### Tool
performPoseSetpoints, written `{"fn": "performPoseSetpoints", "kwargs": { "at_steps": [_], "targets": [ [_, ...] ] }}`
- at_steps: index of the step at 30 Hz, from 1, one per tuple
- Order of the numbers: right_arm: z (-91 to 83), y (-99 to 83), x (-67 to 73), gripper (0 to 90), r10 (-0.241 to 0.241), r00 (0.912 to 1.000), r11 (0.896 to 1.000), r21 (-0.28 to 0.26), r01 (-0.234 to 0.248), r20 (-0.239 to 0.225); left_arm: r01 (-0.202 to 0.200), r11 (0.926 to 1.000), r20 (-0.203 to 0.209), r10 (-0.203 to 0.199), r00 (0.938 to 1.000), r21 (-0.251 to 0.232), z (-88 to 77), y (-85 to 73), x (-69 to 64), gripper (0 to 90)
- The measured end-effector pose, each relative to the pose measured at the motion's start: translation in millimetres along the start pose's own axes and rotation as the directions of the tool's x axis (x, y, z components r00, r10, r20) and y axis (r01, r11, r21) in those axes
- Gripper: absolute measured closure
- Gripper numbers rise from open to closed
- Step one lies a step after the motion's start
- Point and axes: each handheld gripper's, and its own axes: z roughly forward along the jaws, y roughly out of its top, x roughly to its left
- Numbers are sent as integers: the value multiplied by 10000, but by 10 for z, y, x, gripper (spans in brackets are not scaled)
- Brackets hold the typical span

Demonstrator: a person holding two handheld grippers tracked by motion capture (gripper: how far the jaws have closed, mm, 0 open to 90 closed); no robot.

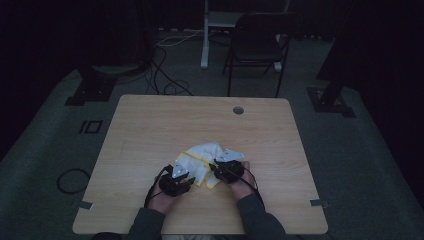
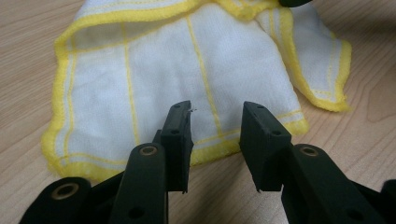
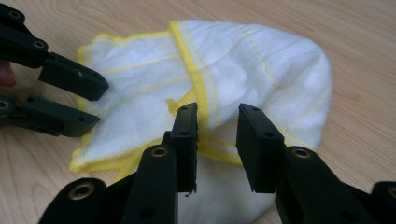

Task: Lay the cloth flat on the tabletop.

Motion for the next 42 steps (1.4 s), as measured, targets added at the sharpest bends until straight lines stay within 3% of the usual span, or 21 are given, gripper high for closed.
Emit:
{"fn": "performPoseSetpoints", "kwargs": {
  "at_steps": [4,5,6,9,11,18,24,29,37,39,42],
  "targets": [
    [32,33,-3,723,-132,9999,9999,82,131,48,5,10000,-101,-5,9999,30,1,5,8,722],
    [35,82,6,814,-252,9996,9997,48,251,129,-2,10000,-134,3,9999,52,-2,6,15,753],
    [31,99,5,837,-300,9994,9995,-5,301,147,28,9999,-160,-26,9999,98,-10,7,27,779],
    [28,127,-6,852,-297,9994,9995,-38,298,195,6,9999,-226,-3,9997,107,-18,6,39,820],
    [9,163,-28,857,-264,9991,9995,-163,269,321,-17,10000,-500,19,9987,50,-38,3,42,851],
    [-64,243,-105,859,-109,9982,9987,-487,138,586,151,9992,-769,-178,9969,-364,-157,17,133,866],
    [-123,319,-185,861,101,9964,9974,-719,-41,837,304,9986,-864,-341,9957,-439,-230,6,227,867],
    [-211,362,-315,864,345,9923,9960,-864,-243,1185,499,9963,-926,-564,9941,-702,-330,1,311,868],
    [-285,321,-518,869,914,9844,9936,-800,-800,1503,874,9918,-1011,-967,9902,-931,-448,-11,439,867],
    [-283,307,-576,872,1031,9809,9932,-707,-925,1652,1161,9879,-1017,-1265,9867,-1026,-484,-28,509,867],
    [-286,305,-648,880,1187,9772,9921,-615,-1094,1761,1266,9861,-1097,-1383,9843,-1073,-508,-36,554,866]
  ]
}}
